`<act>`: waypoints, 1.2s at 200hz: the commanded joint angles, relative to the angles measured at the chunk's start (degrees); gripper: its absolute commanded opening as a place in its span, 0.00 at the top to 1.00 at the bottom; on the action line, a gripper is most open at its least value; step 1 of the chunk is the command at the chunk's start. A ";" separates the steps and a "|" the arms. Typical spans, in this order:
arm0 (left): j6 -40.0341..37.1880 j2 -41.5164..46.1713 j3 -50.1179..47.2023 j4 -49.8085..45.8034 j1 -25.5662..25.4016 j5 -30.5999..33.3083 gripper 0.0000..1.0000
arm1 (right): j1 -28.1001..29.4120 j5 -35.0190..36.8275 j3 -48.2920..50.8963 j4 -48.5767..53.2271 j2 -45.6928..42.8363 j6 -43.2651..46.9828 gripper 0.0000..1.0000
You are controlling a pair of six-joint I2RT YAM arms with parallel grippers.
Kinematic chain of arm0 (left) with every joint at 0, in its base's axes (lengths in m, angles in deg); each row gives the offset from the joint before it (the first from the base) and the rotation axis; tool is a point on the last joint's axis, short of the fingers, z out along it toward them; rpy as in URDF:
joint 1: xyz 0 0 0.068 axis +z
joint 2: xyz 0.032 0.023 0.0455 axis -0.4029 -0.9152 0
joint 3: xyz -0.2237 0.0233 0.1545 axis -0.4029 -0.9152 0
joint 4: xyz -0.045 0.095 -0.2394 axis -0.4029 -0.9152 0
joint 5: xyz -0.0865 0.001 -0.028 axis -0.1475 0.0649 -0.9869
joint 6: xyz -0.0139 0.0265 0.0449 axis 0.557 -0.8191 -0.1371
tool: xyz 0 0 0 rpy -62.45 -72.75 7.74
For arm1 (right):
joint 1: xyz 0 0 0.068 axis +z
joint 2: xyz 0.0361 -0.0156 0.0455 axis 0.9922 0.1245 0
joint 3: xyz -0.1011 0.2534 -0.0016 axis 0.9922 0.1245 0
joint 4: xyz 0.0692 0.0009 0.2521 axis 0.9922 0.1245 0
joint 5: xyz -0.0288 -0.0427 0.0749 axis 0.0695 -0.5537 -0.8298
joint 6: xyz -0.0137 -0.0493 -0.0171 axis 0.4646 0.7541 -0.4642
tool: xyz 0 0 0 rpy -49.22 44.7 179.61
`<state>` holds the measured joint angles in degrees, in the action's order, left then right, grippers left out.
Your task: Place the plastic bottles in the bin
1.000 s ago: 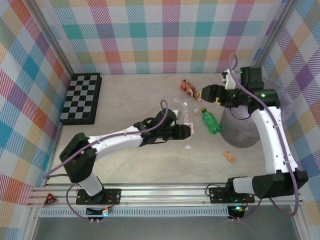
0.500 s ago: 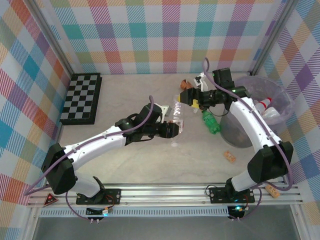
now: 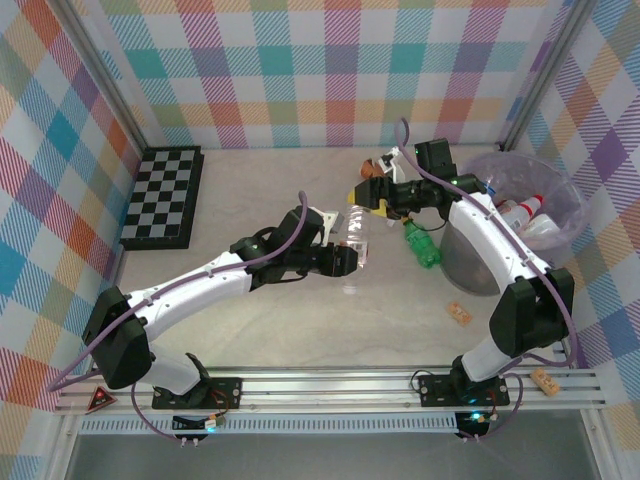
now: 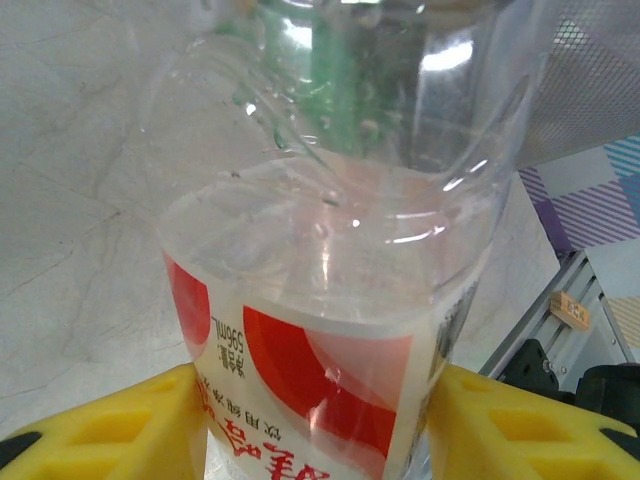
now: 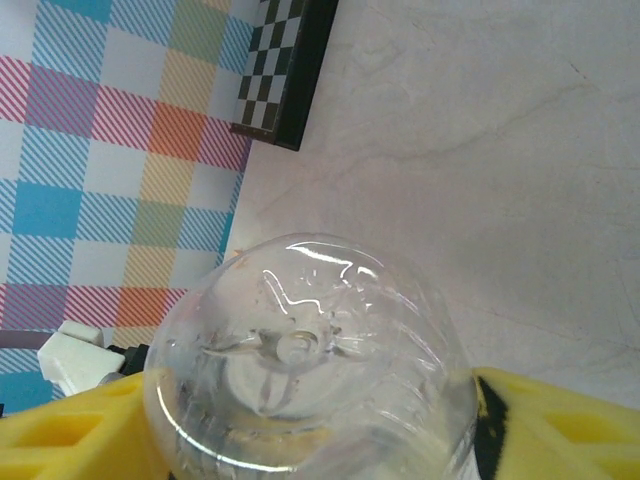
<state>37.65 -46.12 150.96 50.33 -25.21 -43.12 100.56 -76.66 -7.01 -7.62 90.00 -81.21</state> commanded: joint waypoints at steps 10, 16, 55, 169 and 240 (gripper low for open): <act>-0.40 2.05 -0.74 0.41 0.28 -0.29 0.47 | 0.48 -0.17 0.37 -1.89 -1.14 -0.35 0.35; -0.37 2.26 -0.90 0.46 0.28 -0.05 0.46 | 0.47 -0.04 0.35 -1.88 -1.29 -0.31 0.36; -0.57 3.83 -2.45 2.77 0.27 1.82 0.13 | 0.32 1.77 -1.23 -1.40 -1.58 -0.12 0.43; 1.29 8.57 -8.23 1.44 1.82 5.82 0.00 | -18.45 11.21 -16.64 1.89 -12.21 -0.28 0.49; 5.48 5.92 -8.66 3.23 3.77 4.63 0.01 | -38.06 20.77 -24.72 2.05 -17.87 0.12 0.51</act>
<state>41.16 -39.50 142.80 52.43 -22.37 -38.10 66.47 -60.20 -29.48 -5.98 71.66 -81.85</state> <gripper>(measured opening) 0.989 0.548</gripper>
